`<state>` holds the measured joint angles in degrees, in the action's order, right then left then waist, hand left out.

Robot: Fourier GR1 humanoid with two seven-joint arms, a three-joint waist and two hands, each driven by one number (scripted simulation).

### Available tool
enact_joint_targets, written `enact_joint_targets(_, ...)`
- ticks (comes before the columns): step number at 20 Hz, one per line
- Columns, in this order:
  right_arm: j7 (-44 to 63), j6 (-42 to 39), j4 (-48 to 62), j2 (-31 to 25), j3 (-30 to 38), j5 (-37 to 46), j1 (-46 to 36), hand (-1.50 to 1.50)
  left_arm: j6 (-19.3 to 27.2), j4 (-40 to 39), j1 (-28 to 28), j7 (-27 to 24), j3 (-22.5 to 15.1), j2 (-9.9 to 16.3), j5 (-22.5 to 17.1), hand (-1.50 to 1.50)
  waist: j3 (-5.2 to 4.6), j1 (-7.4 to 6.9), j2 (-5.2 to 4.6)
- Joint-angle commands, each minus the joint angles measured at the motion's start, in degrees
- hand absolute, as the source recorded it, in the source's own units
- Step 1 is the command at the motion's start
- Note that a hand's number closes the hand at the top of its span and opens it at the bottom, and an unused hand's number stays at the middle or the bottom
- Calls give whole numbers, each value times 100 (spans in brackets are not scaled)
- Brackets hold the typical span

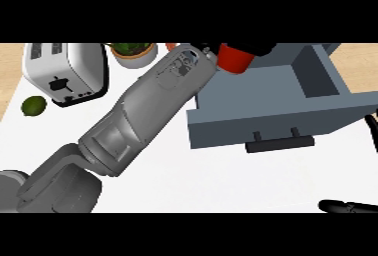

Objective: Pick up the can, place it into the drawer and close the drawer

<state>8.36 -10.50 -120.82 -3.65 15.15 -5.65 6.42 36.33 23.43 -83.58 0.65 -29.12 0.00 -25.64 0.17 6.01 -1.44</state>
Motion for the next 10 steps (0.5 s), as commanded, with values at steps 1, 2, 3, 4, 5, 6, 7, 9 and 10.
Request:
enact_joint_targets(1,85,54,62,-42,-145,195,-231,-150,225,-83,103,-179,-355,0,-74,150,1,88,-34)
enact_joint_targets(2,-57,43,-96,167,-172,87,90,-150,125,-232,-44,-172,-301,0,-67,150,3,147,-31)
enact_joint_targets(3,-138,-83,-105,61,-78,53,239,-150,149,-186,122,-288,-359,0,-104,150,2,134,-18)
enact_joint_targets(4,23,71,-119,83,-227,227,-61,-150,43,-237,165,-412,-422,0,-78,150,-3,80,-37)
enact_joint_targets(5,226,-26,-305,24,-219,69,59,-150,168,-216,158,-325,-430,0,-159,150,-4,118,-19)
enact_joint_targets(6,153,-37,-256,-58,-30,-56,-2,-150,256,-241,269,-277,-492,0,-200,-150,-1,137,-21)
enact_joint_targets(7,43,-116,-193,9,-200,59,121,-150,408,-219,127,-110,-574,0,-219,-150,3,179,-24)
enact_joint_targets(9,232,120,-171,41,-297,242,-262,-150,442,-256,86,-216,-543,0,-279,-150,-3,111,-49)
enact_joint_targets(10,216,53,-221,-43,-193,196,-156,-150,470,-244,44,-109,-612,0,-310,-150,0,171,-40)
